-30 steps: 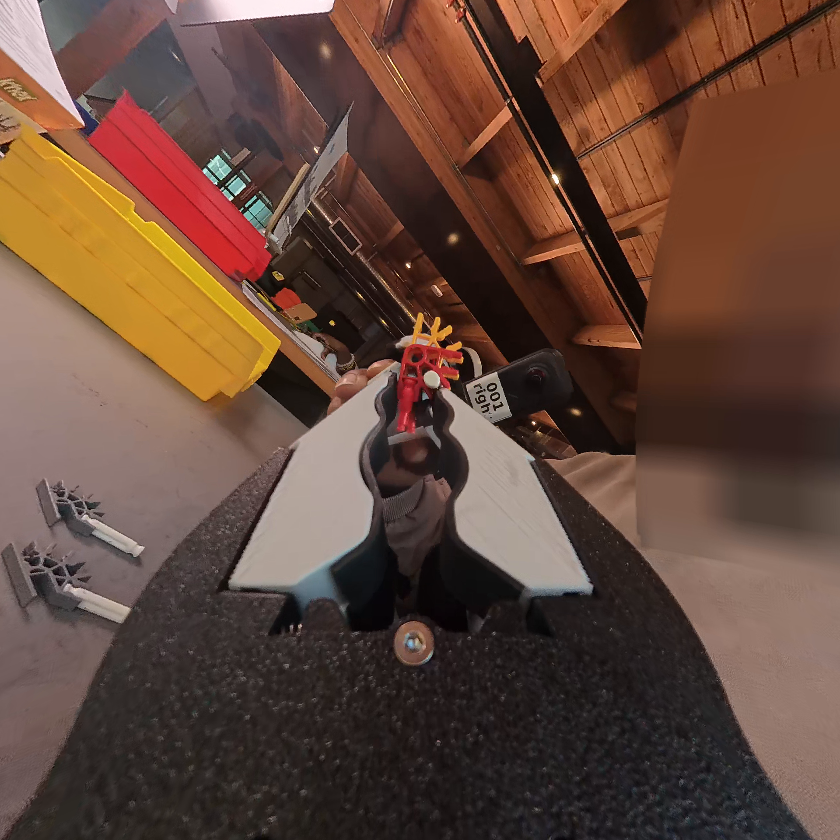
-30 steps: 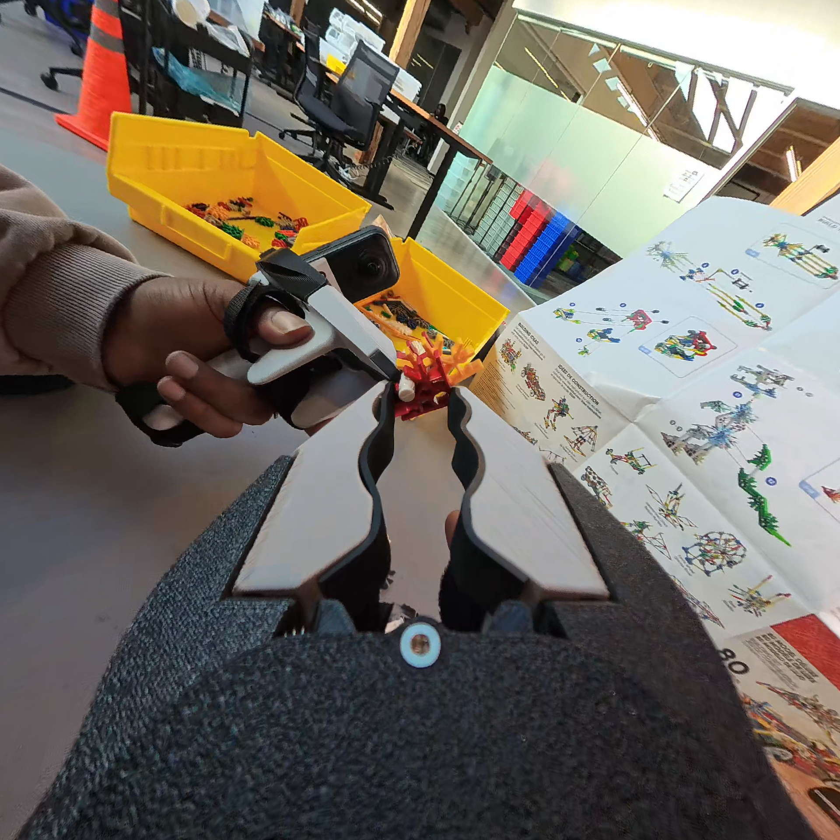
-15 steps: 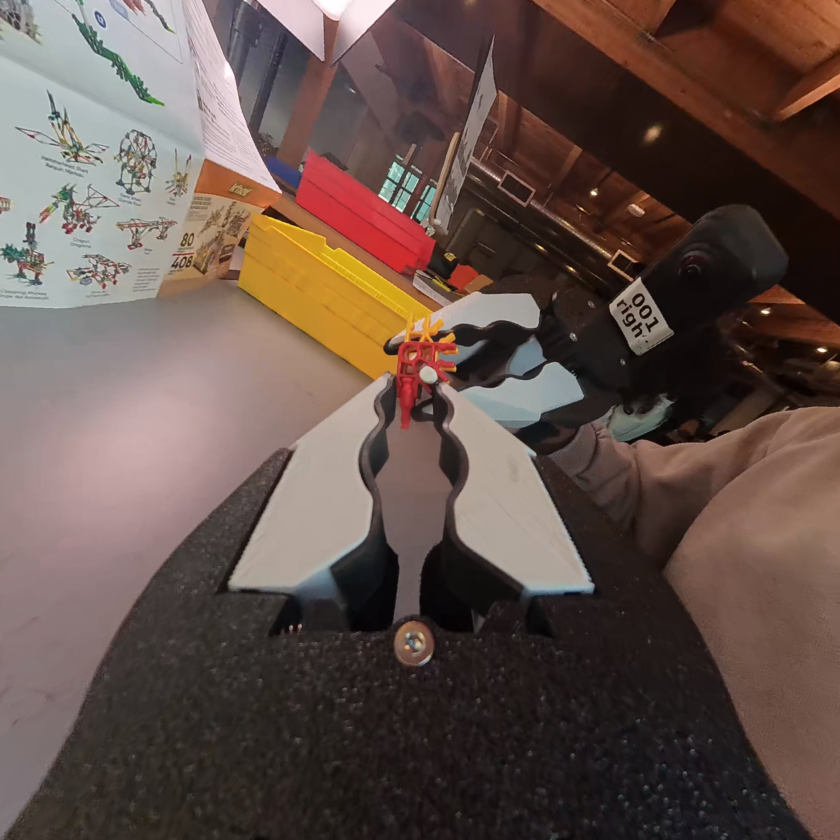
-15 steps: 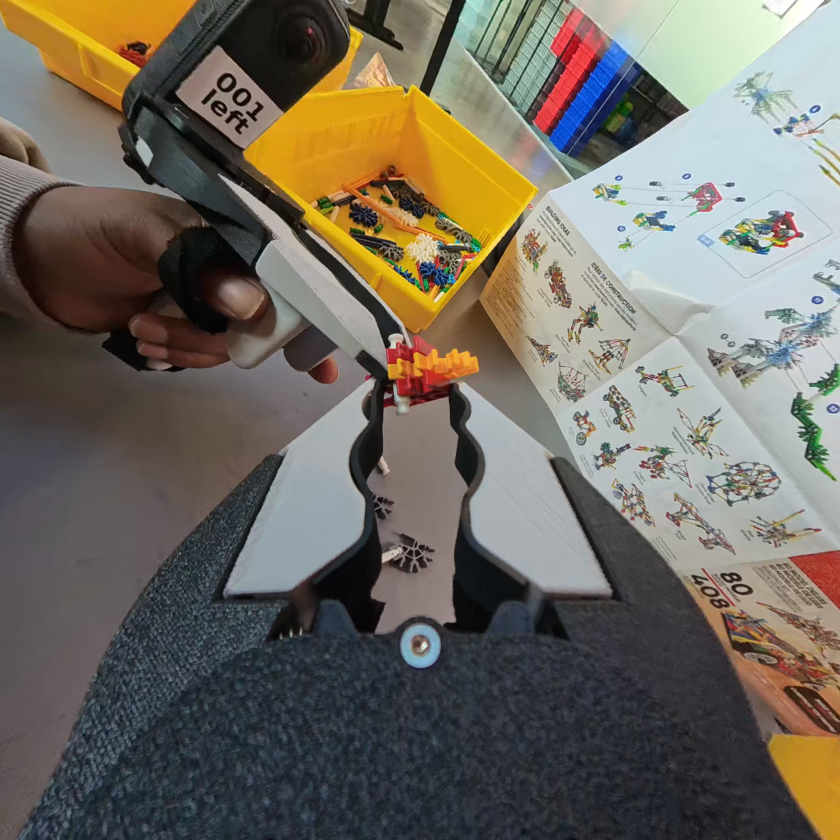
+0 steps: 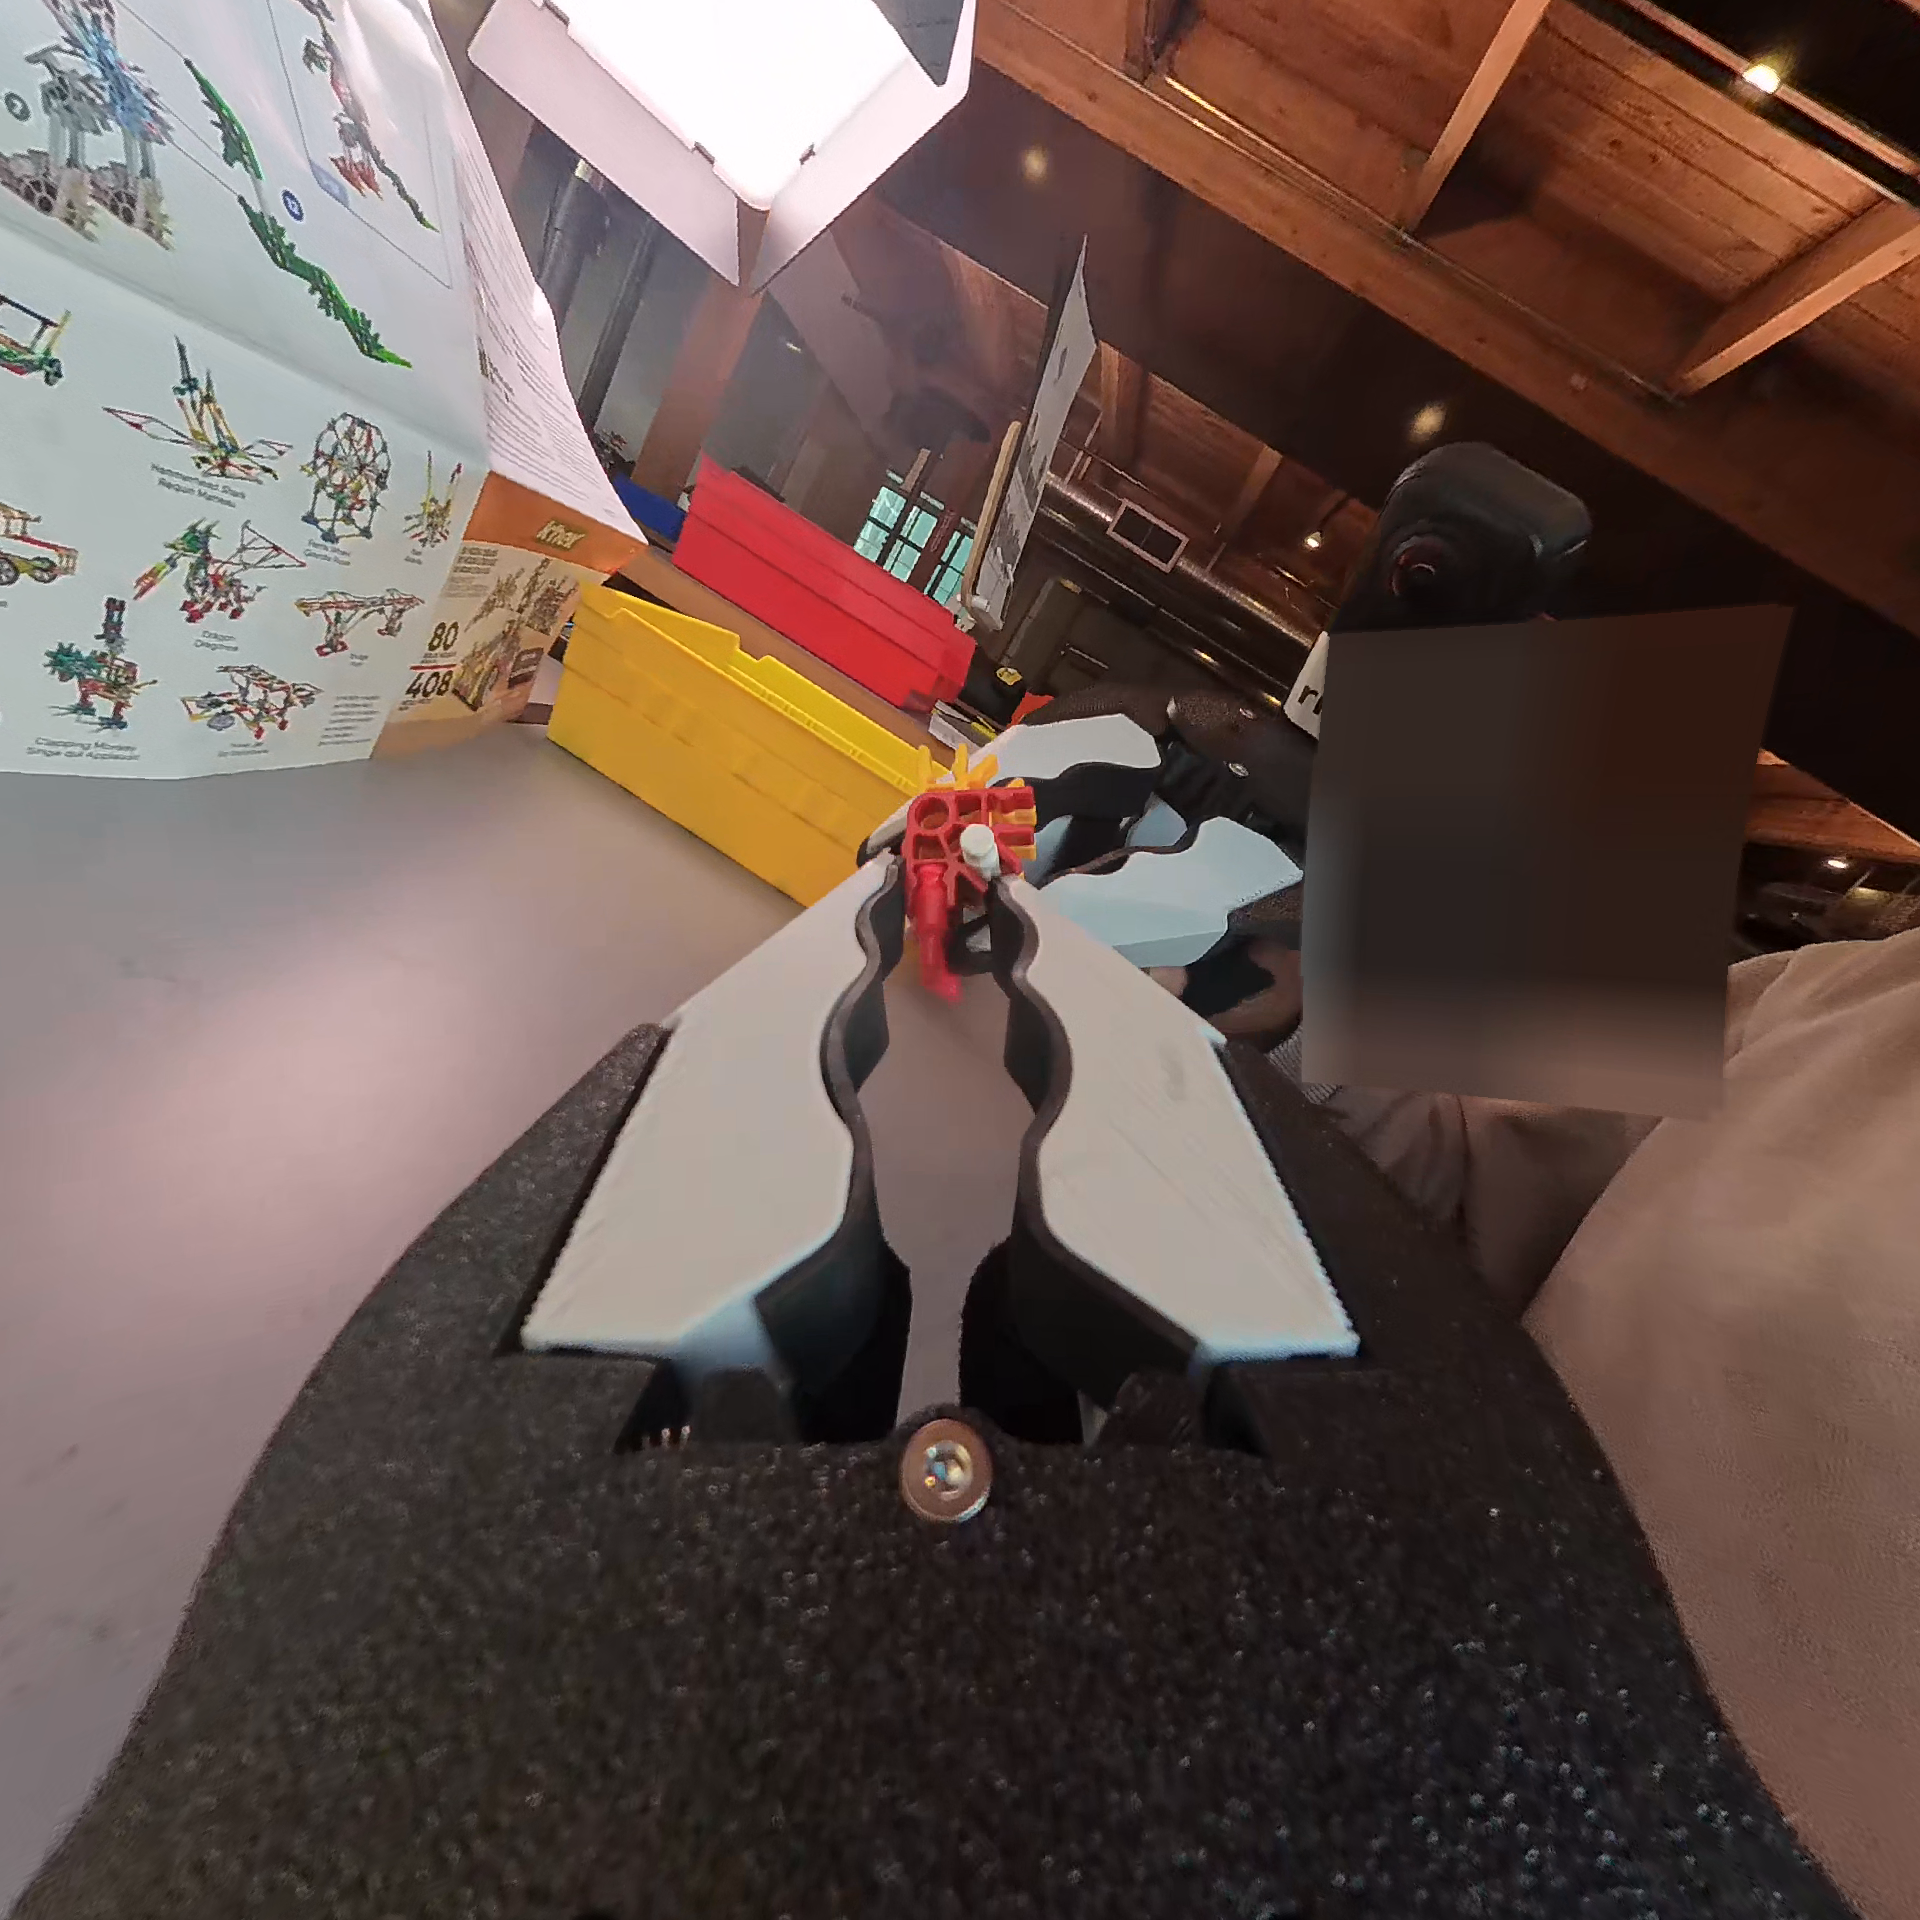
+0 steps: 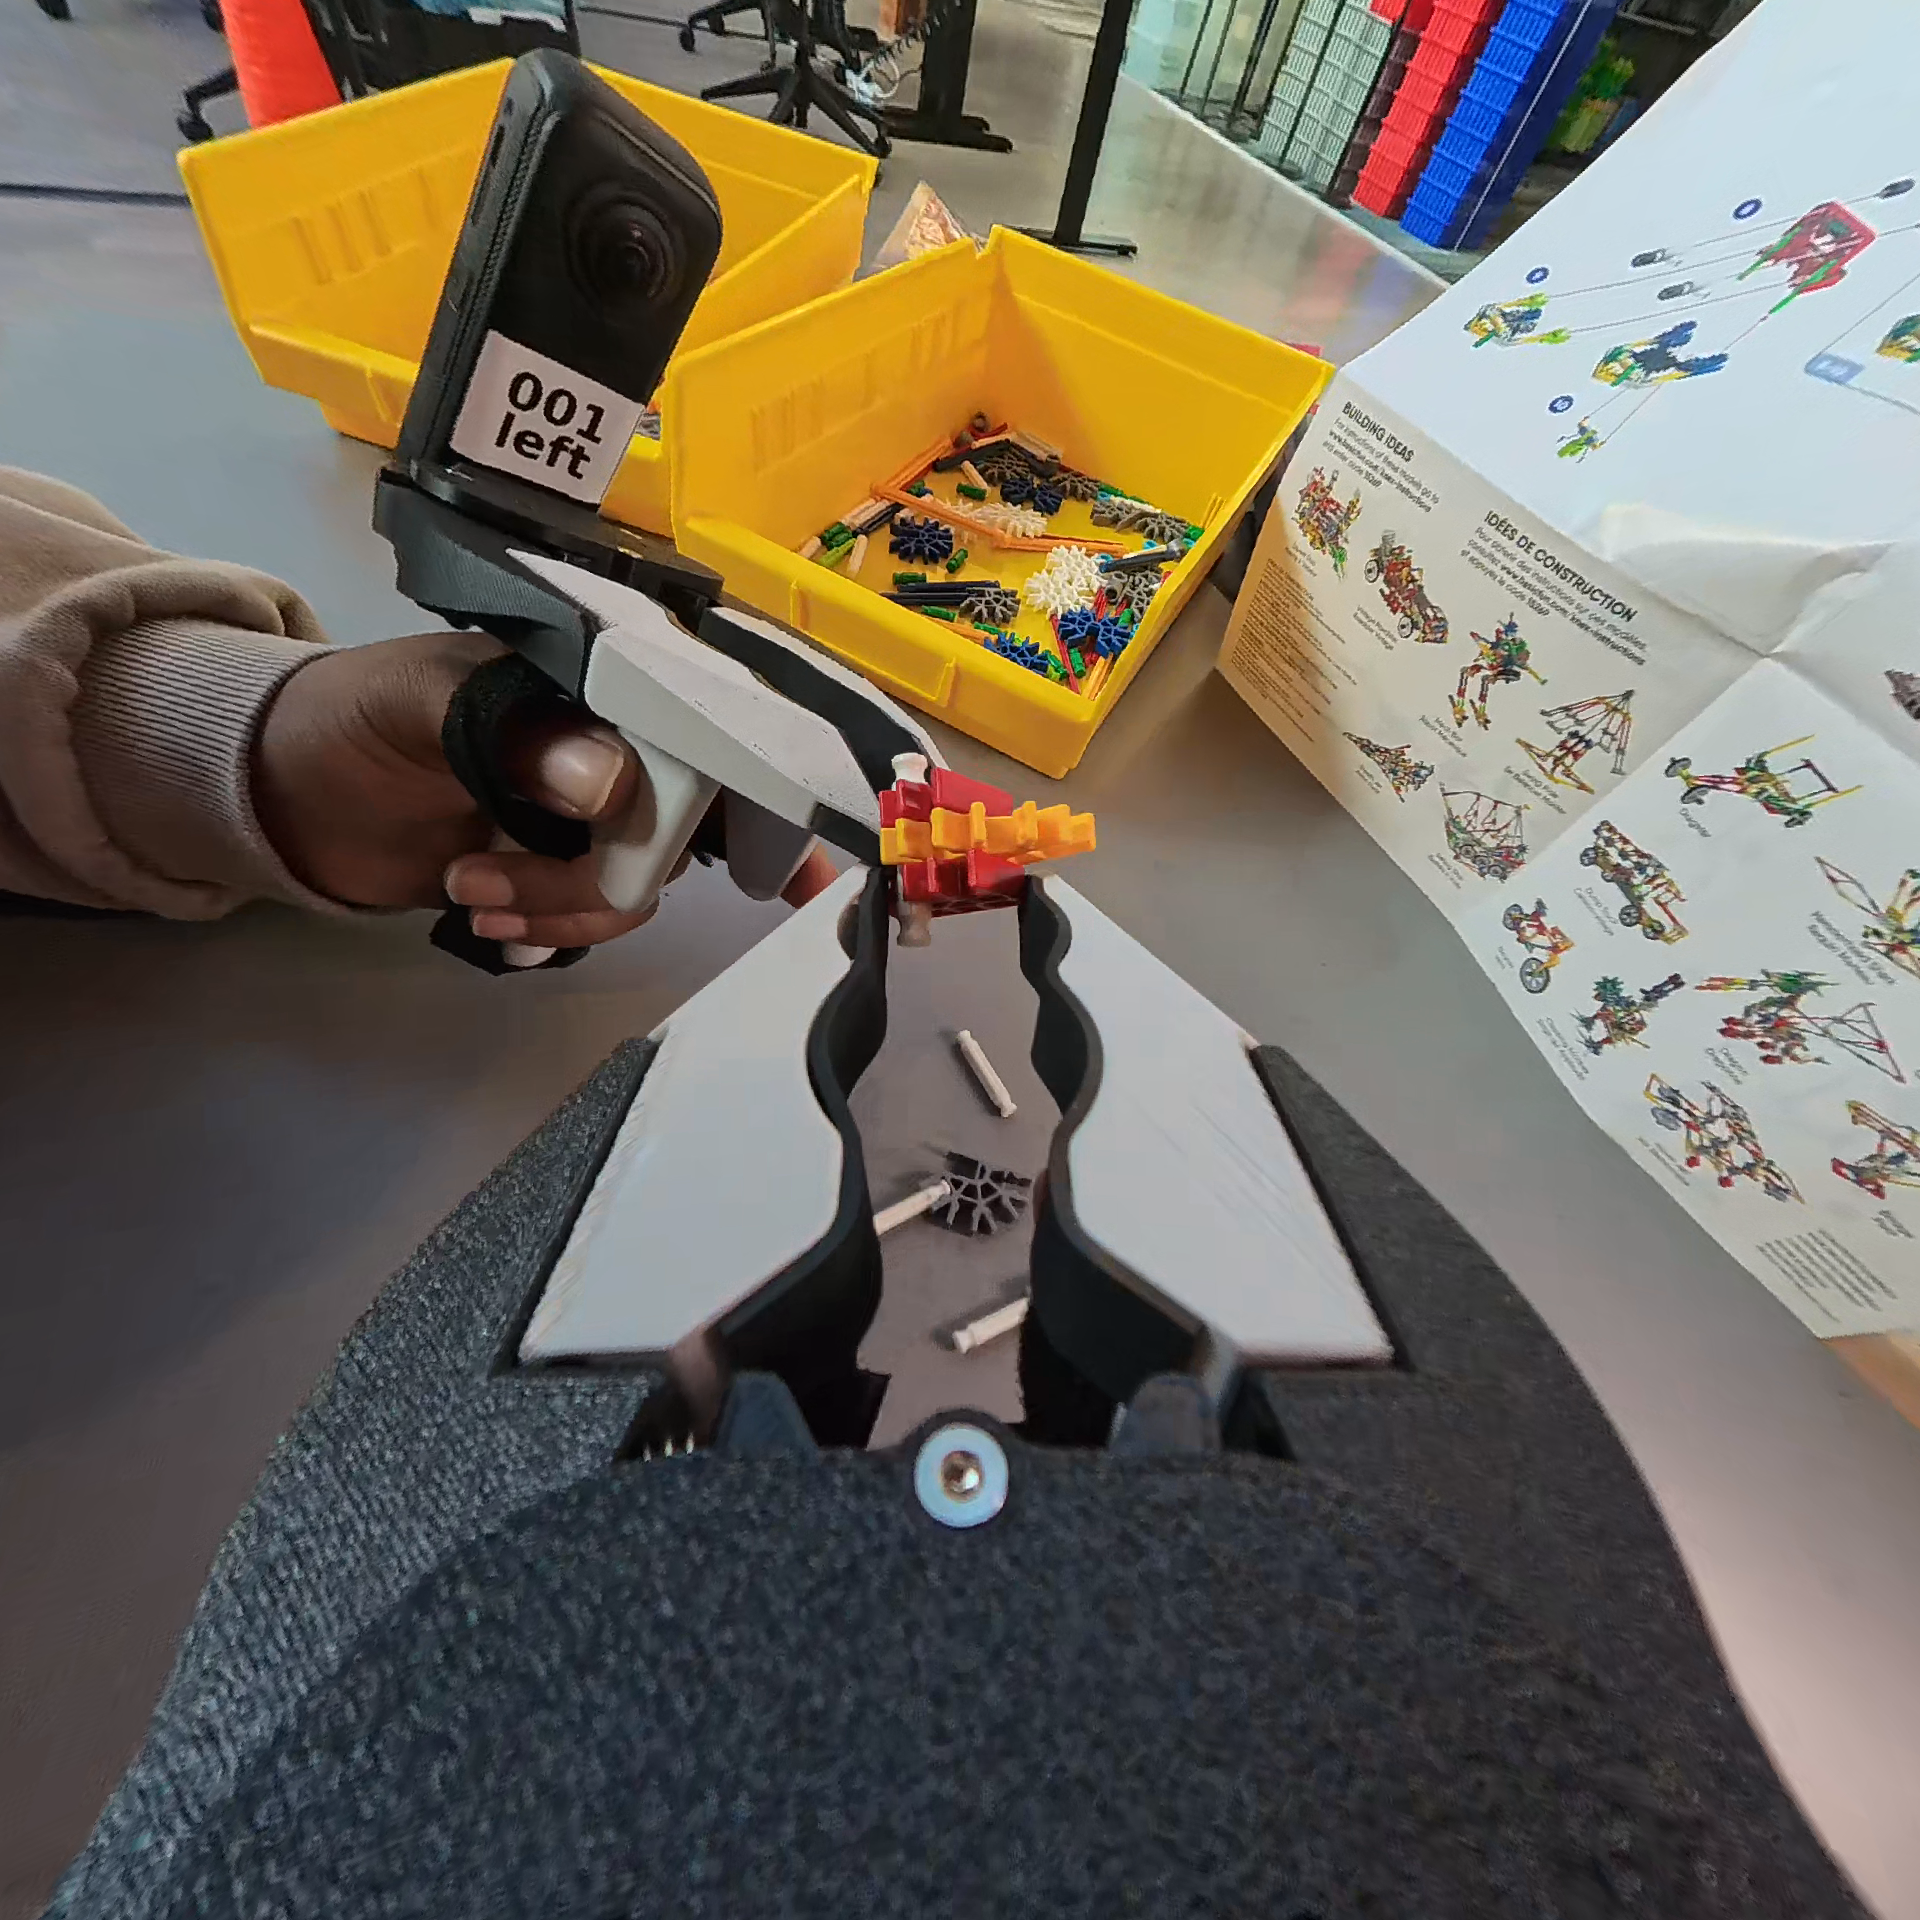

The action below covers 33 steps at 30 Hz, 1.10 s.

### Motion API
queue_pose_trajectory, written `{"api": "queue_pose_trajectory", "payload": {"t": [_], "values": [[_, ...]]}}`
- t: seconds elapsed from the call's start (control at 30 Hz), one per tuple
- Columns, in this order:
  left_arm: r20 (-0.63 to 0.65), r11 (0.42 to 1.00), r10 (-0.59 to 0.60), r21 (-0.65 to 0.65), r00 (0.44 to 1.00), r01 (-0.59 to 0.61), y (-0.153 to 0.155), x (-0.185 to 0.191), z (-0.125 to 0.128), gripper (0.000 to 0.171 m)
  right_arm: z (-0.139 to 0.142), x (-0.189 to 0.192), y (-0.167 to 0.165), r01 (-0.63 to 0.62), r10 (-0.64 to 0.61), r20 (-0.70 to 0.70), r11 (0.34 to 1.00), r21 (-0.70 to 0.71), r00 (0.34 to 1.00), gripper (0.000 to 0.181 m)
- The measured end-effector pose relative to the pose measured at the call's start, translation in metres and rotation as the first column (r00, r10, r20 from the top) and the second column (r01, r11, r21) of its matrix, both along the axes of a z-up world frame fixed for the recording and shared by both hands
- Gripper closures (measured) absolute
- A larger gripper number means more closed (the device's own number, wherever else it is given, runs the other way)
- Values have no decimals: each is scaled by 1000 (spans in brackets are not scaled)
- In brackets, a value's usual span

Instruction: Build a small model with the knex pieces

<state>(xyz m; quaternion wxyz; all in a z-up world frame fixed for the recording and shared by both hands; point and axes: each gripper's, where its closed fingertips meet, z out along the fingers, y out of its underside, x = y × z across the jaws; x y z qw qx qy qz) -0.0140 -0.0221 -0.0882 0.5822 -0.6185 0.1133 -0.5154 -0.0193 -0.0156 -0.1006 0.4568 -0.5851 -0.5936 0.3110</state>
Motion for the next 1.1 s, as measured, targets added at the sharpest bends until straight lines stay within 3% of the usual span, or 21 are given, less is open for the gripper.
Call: {"api": "queue_pose_trajectory", "payload": {"t": [0.17, 0.53, 0.67, 1.03, 1.1], "values": [[-5, 999, 22, 23, 1000, -22, -1, -4, 9, 156, 11, -5, -2, 13, -17, -94, 999, -39, 995, 162], [-17, 998, 64, 20, 998, -63, 5, -9, 19, 155, 24, -11, 1, 61, -52, -141, 996, 59, 989, 164], [-38, 998, 66, -11, 997, -67, 13, -9, 12, 155, 16, -11, 8, 77, -69, -114, 995, 70, 991, 164], [-266, 990, 98, -70, 959, -121, 33, -6, -28, 156, -20, -8, 27, 115, -118, 8, 979, 166, 993, 166], [-247, 990, 89, -85, 965, -113, 34, -5, -31, 157, -26, -6, 29, 109, -113, 13, 979, 170, 993, 165]]}}
